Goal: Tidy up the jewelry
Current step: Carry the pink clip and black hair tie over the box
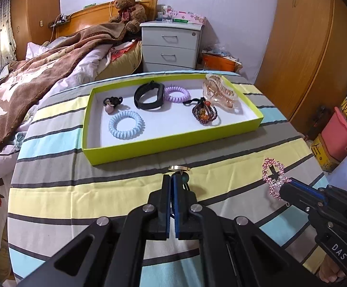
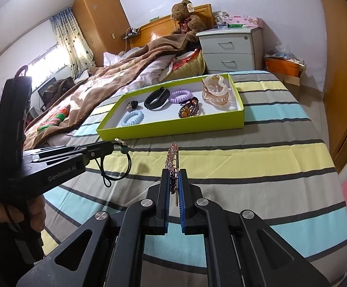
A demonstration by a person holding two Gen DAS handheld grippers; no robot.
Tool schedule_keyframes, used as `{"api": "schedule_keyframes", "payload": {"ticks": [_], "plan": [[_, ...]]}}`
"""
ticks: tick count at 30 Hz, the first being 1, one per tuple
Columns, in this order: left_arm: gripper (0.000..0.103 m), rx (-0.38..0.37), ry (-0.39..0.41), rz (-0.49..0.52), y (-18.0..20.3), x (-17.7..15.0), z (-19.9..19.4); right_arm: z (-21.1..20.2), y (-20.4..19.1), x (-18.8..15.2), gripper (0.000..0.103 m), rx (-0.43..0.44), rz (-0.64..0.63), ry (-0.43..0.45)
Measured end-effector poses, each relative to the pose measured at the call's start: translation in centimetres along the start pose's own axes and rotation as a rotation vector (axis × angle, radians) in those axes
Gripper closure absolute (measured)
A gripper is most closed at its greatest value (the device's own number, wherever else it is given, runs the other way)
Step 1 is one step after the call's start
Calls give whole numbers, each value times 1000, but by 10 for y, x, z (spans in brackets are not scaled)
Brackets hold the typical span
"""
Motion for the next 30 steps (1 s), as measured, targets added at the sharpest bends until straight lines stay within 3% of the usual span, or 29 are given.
{"api": "schedule_keyframes", "payload": {"ticks": [17, 30], "plan": [[101, -25, 58, -36, -15, 32, -17, 5, -1, 42, 97, 12, -20, 52], [101, -8, 88, -80, -36, 67, -8, 44, 6, 80, 97, 20, -51, 24]]}}
Point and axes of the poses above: each gripper's, at about its wrist camera, not at the fingertips, and z roughly the way its jaws point, y to its right, x to its top, the point moved 6 cm from there along z, roughly the way its jaws point, and after that the axes turned 15 degrees about -z, right-handed, at the moved point
